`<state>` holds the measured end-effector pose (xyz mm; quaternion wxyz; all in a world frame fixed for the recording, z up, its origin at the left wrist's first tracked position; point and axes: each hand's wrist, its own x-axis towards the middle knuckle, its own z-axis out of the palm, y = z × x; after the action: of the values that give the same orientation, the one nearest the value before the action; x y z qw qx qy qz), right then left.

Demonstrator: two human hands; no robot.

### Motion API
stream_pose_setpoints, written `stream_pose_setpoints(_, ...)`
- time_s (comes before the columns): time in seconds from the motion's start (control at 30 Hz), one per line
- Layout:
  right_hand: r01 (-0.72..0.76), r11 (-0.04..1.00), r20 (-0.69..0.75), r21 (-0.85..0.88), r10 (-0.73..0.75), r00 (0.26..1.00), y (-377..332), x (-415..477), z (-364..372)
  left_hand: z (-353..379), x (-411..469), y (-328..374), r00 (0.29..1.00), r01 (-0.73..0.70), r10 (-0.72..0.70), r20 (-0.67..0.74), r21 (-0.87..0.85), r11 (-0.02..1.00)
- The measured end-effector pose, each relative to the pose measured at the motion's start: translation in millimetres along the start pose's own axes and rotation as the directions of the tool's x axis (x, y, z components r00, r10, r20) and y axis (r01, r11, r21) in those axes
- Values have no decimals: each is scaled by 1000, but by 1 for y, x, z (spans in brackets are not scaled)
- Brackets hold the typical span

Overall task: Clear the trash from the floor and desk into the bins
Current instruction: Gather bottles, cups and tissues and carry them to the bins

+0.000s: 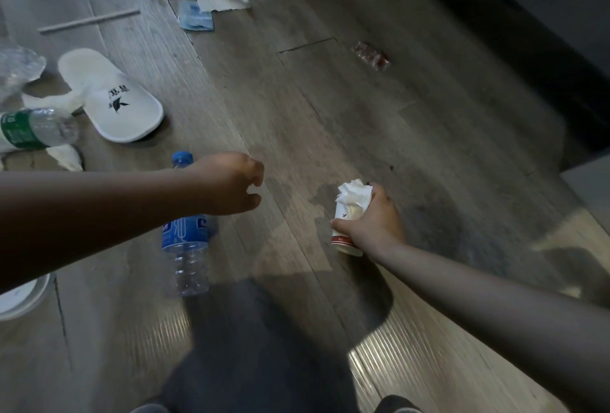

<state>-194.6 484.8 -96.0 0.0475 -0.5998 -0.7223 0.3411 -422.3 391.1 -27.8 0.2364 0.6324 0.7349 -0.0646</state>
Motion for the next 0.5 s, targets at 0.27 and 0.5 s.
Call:
stream_pose_setpoints(0.27,12,1000,20,-24,-11,1000,6,1,-4,4,-4,-11,1000,-4,4,0,-14,1000)
stream_pose_setpoints(0.5,59,997,20,54,-60,998,-10,-1,-19,4,-14,-21,993,1,-9,-115,-74,997)
